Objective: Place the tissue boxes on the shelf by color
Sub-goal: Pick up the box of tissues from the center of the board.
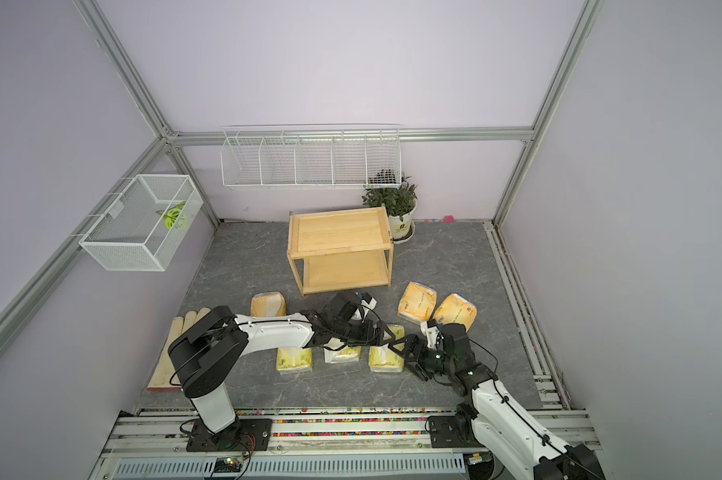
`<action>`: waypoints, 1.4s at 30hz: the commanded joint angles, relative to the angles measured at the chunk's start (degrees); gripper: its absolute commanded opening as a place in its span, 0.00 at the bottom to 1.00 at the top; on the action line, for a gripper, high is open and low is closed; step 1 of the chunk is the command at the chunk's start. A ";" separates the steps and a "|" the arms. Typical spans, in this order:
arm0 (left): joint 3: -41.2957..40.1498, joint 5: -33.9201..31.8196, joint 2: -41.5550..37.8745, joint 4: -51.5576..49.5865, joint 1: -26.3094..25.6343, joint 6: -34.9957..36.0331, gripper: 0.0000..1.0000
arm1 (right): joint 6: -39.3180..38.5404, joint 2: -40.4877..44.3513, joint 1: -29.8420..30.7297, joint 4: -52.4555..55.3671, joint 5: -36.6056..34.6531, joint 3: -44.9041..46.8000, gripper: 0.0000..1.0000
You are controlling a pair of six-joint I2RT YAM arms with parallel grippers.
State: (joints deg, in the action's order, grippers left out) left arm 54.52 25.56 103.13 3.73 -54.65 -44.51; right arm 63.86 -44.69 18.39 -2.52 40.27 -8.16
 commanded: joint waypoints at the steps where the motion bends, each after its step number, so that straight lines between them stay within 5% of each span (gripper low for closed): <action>1: -0.32 0.55 1.10 0.97 -0.80 -0.20 1.00 | 2.22 1.18 0.34 -3.84 1.42 1.66 0.92; 7: -0.58 0.55 1.50 1.59 -1.33 -0.29 1.00 | 1.76 -2.35 0.31 -5.53 1.87 1.23 0.89; 18: -0.18 0.52 1.70 1.55 -1.60 -0.38 1.00 | -2.18 -10.89 0.50 -6.71 2.27 -1.24 0.61; 33: 4.30 -1.50 -0.78 -3.88 -1.60 2.33 1.00 | -4.44 -3.21 0.59 3.79 -2.08 -0.36 0.30; 42: 12.37 -7.02 -5.43 -13.64 -1.03 7.15 1.00 | -4.36 -1.66 0.55 6.03 -2.21 -2.13 0.23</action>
State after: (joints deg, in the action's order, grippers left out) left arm 62.74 21.82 101.32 -5.54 -55.90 -40.75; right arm 60.38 -47.94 18.74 1.63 38.57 -8.56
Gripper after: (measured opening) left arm 0.997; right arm 0.236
